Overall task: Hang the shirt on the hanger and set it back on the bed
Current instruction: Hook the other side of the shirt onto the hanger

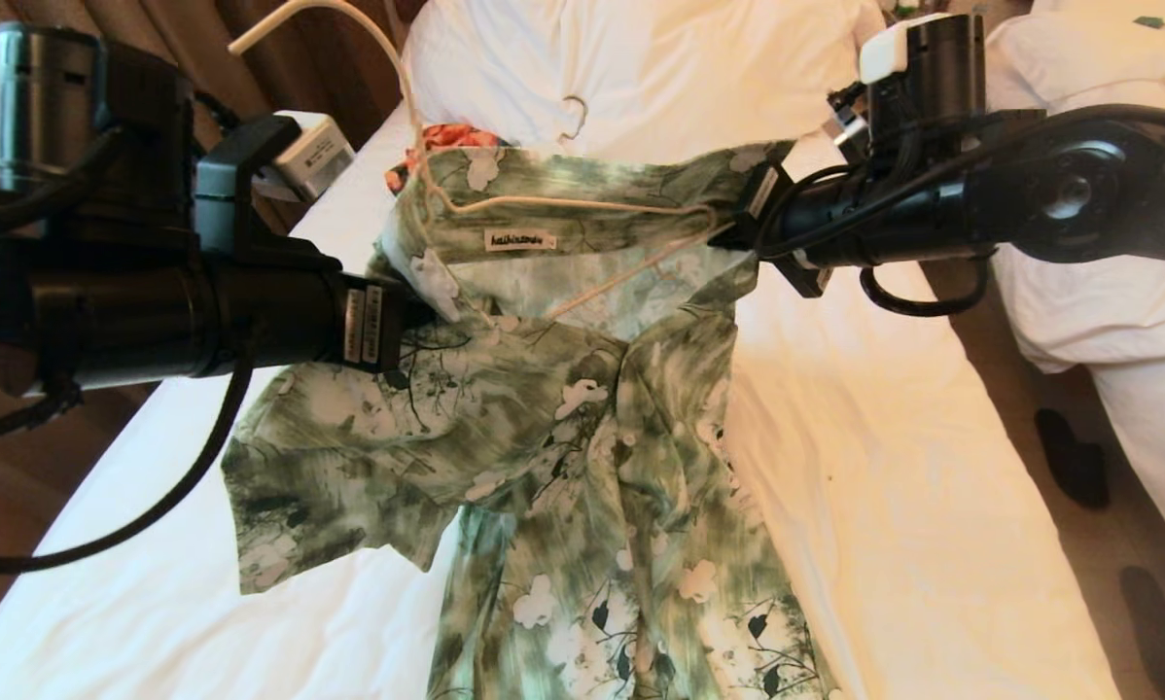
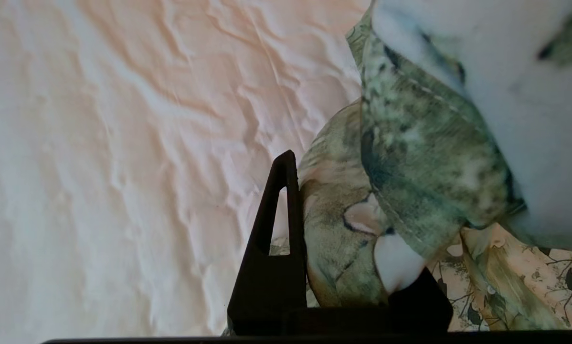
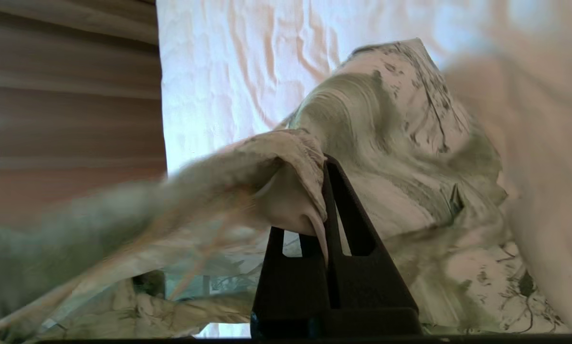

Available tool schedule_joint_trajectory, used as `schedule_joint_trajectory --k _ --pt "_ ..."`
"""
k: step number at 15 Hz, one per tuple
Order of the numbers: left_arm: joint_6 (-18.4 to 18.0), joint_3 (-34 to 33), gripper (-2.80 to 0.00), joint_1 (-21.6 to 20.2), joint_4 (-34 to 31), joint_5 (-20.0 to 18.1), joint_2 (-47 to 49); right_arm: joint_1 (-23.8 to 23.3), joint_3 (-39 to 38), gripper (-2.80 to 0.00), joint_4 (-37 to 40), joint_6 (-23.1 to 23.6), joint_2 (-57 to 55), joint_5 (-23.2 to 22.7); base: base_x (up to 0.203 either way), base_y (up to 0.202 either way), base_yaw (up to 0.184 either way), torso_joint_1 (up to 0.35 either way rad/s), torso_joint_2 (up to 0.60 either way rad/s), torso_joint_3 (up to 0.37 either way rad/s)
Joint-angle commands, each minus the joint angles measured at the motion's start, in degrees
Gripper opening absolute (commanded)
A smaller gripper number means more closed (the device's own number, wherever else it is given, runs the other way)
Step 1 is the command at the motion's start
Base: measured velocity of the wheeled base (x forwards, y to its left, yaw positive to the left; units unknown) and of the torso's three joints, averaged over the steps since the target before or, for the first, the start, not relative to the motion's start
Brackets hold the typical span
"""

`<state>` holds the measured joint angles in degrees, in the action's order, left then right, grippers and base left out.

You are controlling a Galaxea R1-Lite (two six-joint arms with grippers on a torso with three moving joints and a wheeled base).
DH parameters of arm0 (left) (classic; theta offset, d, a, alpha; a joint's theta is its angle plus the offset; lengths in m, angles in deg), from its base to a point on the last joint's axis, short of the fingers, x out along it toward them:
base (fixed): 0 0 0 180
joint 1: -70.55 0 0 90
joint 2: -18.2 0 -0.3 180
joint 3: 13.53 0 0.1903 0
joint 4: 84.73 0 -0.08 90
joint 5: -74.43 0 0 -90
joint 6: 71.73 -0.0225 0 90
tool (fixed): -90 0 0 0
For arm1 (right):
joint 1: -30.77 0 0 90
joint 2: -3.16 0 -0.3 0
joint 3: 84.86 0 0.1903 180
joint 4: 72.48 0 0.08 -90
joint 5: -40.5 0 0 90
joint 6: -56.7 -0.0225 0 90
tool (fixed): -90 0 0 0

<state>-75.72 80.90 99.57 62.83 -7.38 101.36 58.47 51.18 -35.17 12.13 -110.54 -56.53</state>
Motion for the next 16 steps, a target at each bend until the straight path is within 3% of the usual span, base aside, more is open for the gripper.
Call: schedule_joint_trajectory --k 1,7,12,16 --pt "0.0 -0.5 -2.8 1.8 -0.1 0.9 0.8 0.1 0.1 -2.8 -0.8 0.1 1.0 -0.1 0.0 0.0 0.0 0.0 0.0 0.0" --pt "0.1 -5.6 -2.8 5.8 -0.1 2.9 -1.3 1.1 -0.7 -2.8 -0.7 1.9 2.8 0.1 0.0 0.0 0.0 0.0 0.0 0.0" --pt "0.0 -5.8 -2.8 4.9 -0.1 3.1 -1.5 0.1 -1.5 -2.8 2.6 1.9 3.4 0.3 0.0 0.0 0.0 0.0 0.0 0.0" --pt "0.2 -4.3 -2.8 9.3 -0.5 3.3 -1.1 2.6 -1.1 -2.8 2.3 3.1 4.5 0.3 0.0 0.0 0.0 0.0 0.0 0.0"
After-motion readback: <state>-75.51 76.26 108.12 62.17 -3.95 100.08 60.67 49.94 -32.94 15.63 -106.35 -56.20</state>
